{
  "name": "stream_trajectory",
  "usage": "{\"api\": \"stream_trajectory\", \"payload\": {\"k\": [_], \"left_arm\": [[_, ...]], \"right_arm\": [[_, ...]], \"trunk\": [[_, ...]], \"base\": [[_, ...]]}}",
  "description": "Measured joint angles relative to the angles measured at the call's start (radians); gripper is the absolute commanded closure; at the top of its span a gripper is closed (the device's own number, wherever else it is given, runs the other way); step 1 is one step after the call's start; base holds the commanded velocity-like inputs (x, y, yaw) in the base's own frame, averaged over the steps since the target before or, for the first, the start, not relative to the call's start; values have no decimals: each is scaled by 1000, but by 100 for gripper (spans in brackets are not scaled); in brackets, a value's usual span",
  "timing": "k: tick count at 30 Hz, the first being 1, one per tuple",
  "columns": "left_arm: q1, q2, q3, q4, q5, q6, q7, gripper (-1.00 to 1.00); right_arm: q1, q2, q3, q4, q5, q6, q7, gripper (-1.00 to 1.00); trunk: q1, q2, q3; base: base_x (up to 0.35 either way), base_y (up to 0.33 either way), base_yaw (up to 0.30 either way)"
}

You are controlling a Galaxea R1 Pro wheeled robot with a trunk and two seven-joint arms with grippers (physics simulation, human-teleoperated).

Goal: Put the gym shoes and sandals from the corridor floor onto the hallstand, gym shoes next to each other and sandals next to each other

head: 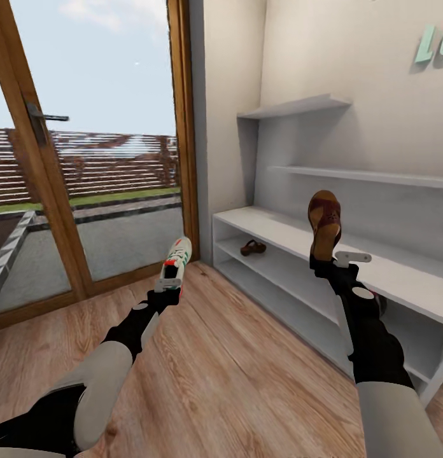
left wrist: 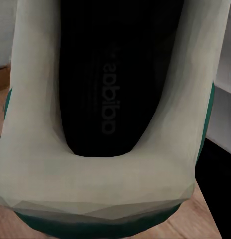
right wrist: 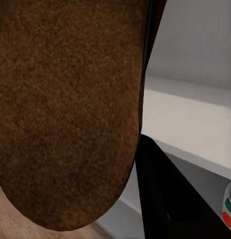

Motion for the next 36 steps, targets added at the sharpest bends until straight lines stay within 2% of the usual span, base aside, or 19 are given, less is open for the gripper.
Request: {"api": "stream_trajectory", "payload": {"k": [7, 30, 36], "left_arm": [[0, 0, 0, 0, 0, 0, 0, 100], [0, 0, 0, 0, 0, 0, 0, 100], [0, 0, 0, 0, 0, 0, 0, 100]], "right_arm": [[0, 0, 0, -1, 0, 0, 1, 100], [0, 0, 0, 0, 0, 0, 1, 100], [0, 0, 0, 0, 0, 0, 0, 100]], "trunk": [[0, 0, 0], [0, 0, 0], [0, 0, 0]], "base": [[7, 224, -267], [1, 6, -270], [95, 117, -270]]}}
